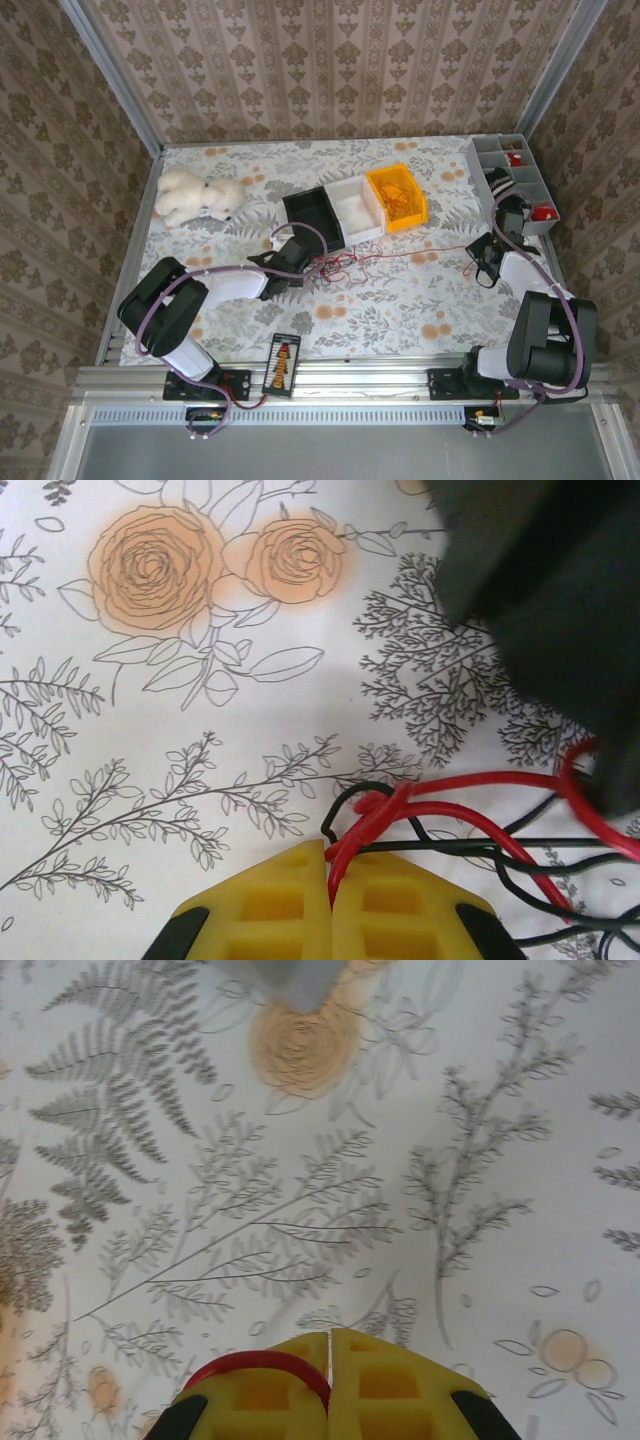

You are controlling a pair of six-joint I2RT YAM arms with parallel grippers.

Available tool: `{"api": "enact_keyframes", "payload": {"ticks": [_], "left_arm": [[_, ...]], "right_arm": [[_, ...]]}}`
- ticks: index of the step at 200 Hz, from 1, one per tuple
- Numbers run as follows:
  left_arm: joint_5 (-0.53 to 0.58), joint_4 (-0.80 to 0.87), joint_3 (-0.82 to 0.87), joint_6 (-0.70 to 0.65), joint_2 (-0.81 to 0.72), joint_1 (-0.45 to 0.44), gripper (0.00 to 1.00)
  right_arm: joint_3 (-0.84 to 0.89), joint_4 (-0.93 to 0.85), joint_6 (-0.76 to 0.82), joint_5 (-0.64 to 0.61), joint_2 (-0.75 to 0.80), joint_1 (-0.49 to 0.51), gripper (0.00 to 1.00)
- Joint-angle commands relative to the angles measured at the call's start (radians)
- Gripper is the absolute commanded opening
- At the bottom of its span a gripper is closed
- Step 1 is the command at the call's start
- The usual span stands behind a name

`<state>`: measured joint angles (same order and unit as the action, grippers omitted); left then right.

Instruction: Untangle the cables

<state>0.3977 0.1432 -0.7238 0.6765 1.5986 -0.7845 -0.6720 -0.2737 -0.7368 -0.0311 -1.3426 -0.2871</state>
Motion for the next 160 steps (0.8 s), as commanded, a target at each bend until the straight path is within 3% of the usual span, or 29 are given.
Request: {"api": "enact_keyframes", "payload": {"ticks": [1, 71, 111, 134, 160], "left_arm": [[0.102, 0.189, 0.041, 0.062, -0.008, 0.047, 0.00], [0.114, 0.232, 0.044, 0.134, -0.009, 0.105, 0.00], [0.107, 0.204, 0.029, 0.106, -0.006, 0.115, 0.00], [0.051, 0.131, 0.016, 0.014, 0.001, 0.097, 0.00], [-0.091, -0.024, 0.025, -0.175, -0.027, 0.038, 0.00]], "right_arm": [[0.007, 0.018, -0.036, -0.116, 0.026, -0.054, 0.00], [-0.006, -0.029, -0.035, -0.177, -0.006, -0.057, 0.00], [-0.016, -0.027, -0.006, -0.188, 0.001, -0.046, 0.00], [-0.014, 0.054, 0.065, -0.119, -0.006, 0.033, 0.00], [-0.047, 0.107, 0.149, -0.079, -0.034, 0.227, 0.01]]}}
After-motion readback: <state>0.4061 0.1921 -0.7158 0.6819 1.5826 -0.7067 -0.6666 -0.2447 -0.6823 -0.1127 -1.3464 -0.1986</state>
